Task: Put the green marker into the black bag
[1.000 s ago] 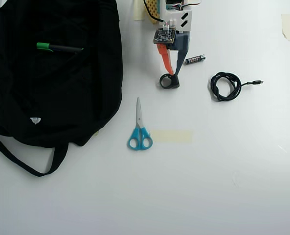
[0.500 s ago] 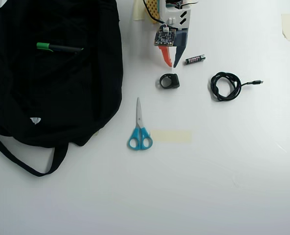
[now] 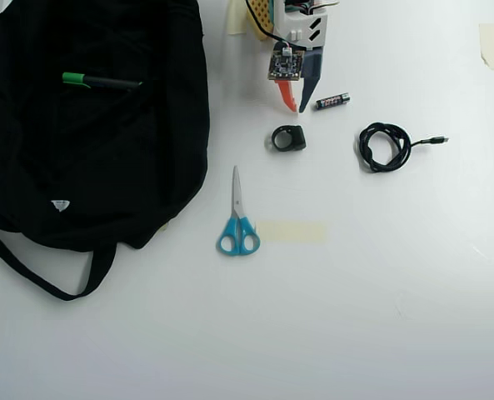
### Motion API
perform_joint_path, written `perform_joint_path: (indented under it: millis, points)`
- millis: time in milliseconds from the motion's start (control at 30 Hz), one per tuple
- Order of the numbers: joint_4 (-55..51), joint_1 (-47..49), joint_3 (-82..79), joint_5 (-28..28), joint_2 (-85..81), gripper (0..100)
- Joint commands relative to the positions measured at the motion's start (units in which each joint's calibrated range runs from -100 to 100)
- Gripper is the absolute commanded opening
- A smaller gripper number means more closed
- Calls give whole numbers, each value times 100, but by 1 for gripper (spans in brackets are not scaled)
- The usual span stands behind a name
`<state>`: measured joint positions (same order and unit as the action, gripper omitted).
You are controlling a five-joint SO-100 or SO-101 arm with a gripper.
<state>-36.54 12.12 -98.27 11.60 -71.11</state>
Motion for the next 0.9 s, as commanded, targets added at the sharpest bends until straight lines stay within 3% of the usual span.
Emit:
perform_joint_path:
  millis: [0, 233, 400, 867]
  points:
    - [-265, -90, -137, -101, -51, 2]
    - [-1669, -621, -137, -1066, -632, 2]
    - [-2143, -584, -137, -1081, -1196, 2]
    - [-2160, -599, -137, -1066, -1213, 2]
